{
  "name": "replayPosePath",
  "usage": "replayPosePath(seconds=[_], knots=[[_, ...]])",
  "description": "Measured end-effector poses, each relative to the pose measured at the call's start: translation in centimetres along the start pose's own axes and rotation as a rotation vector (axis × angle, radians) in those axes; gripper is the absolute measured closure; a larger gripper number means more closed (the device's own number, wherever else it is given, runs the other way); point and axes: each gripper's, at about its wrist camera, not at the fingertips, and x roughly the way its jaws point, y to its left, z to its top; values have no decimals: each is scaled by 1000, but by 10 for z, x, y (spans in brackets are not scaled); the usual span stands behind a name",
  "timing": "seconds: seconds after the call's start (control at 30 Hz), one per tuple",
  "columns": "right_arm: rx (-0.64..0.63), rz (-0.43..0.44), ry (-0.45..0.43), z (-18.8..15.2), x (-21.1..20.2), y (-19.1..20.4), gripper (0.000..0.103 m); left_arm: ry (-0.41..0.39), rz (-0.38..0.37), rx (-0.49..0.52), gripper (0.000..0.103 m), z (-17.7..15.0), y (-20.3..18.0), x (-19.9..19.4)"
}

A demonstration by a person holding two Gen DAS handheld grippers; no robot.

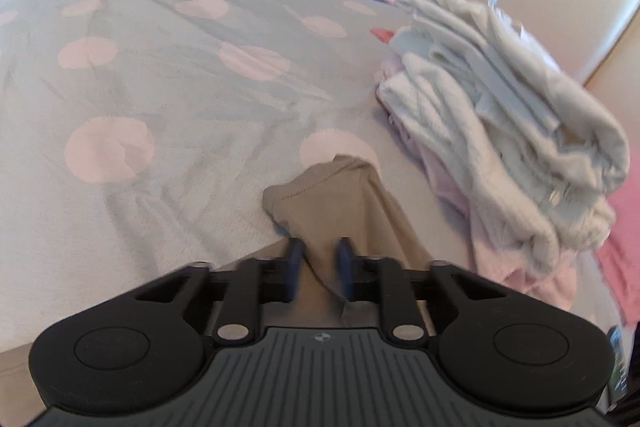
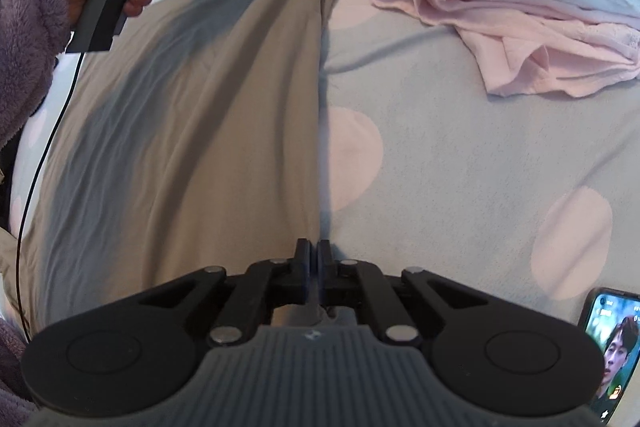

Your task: Fold clothes

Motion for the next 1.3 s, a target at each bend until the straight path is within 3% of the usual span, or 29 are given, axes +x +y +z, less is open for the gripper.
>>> replayPosePath(seconds=[0.23,0.43,0.47,0.5,0.57,0.67,0.8,1.0,1.07,1.1,1.3], knots=[[-7,-3,12,2,-1,-9,99,-81,59,78,103,10,-1,-26],[-10,-3,15,3,-4,-14,99,64,188,157,102,6,5,3],[-8,-2,15,4,-6,-16,98,57,202,151,95,6,6,2],[-7,0,16,4,-7,-18,98,40,198,131,87,8,6,-2],[-9,0,15,4,-7,-17,98,5,193,121,81,13,2,-10],[-26,-6,16,4,-6,-14,96,-23,166,127,81,25,-11,-20],[-31,-8,16,4,-3,-14,96,27,84,92,81,40,-34,-6],[-38,-7,15,2,-3,-13,96,121,96,36,81,38,-51,36],[-39,-6,15,2,-3,-13,96,129,111,33,88,36,-52,43],[-38,-5,15,2,-3,-12,96,131,124,40,101,35,-52,45],[-48,-8,19,-2,-5,-10,96,57,124,99,103,44,-60,34]])
